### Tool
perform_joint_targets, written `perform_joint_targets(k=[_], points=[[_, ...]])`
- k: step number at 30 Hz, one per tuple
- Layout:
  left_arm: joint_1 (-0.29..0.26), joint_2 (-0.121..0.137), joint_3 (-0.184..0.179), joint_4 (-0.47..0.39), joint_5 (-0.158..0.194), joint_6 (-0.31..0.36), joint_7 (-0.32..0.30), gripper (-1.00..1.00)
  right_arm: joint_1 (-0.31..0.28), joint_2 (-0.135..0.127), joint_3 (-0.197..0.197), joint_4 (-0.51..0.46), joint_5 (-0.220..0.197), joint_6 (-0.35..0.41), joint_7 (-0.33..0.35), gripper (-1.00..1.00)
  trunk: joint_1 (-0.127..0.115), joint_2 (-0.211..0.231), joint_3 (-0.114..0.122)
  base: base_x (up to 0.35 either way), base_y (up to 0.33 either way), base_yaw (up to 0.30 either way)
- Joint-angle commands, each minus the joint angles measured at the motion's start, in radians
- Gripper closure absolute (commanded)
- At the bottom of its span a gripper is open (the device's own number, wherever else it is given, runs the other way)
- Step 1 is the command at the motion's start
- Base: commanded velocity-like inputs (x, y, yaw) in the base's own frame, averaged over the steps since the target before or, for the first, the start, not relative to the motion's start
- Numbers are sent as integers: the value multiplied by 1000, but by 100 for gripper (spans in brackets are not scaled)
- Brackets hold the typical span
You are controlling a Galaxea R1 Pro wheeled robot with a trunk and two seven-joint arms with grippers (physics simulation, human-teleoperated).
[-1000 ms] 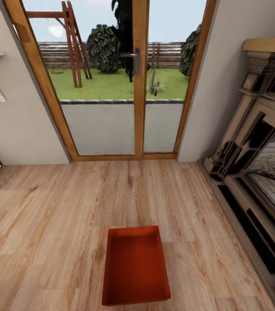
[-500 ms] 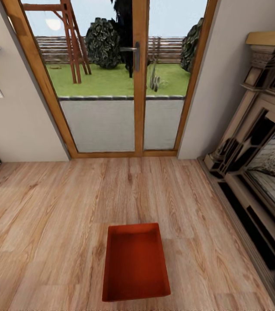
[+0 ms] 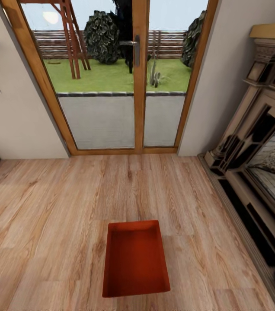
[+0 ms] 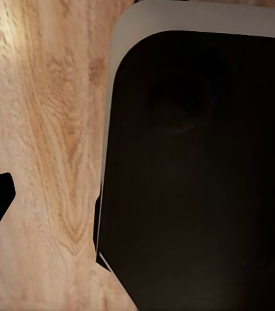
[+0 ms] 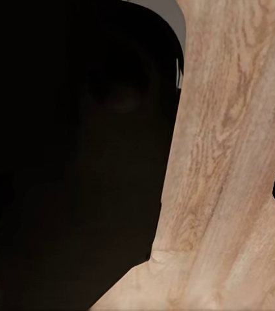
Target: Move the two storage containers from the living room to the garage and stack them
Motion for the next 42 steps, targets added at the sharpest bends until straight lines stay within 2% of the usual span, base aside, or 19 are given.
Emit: perform_joint_targets(k=[1, 42], points=[[0, 0, -8, 0, 9, 0, 2, -100, -1, 0, 8, 3, -9, -5, 0, -100, 0, 0, -2, 0, 0, 0], [0, 0, -8, 0, 9, 0, 2, -100, -1, 0, 8, 3, -9, -4, 1, -100, 0, 0, -68, 0, 0, 0]])
